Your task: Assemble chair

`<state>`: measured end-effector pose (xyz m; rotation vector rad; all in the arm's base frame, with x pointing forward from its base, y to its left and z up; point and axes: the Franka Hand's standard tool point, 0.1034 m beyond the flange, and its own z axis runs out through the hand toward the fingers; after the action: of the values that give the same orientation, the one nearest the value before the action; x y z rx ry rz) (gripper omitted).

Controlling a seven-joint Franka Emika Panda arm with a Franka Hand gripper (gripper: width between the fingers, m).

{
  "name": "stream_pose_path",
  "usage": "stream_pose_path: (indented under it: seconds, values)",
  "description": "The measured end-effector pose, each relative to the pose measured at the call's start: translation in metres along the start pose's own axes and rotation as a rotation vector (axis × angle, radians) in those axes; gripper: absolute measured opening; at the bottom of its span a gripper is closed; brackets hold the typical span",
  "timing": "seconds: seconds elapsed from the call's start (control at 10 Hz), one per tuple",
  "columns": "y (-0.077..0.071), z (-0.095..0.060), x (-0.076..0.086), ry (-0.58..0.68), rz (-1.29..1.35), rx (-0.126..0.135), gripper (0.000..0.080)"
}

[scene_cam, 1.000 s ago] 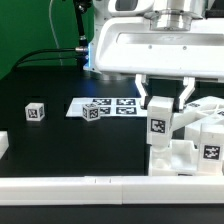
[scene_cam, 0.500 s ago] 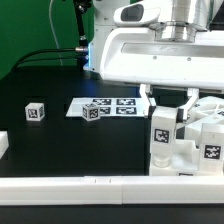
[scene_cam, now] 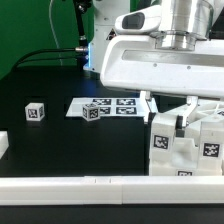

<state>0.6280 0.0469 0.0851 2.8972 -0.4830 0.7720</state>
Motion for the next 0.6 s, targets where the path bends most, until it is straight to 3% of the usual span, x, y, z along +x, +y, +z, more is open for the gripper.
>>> stream_pose_path:
  seconds: [0.5, 0.6]
  values:
    - [-0.0015, 0.0019, -0.0020, 0.021, -0.012, 0.002, 0.0284]
    - [-0.0015, 0.0019, -0.0021, 0.021, -0.013, 0.002, 0.0340]
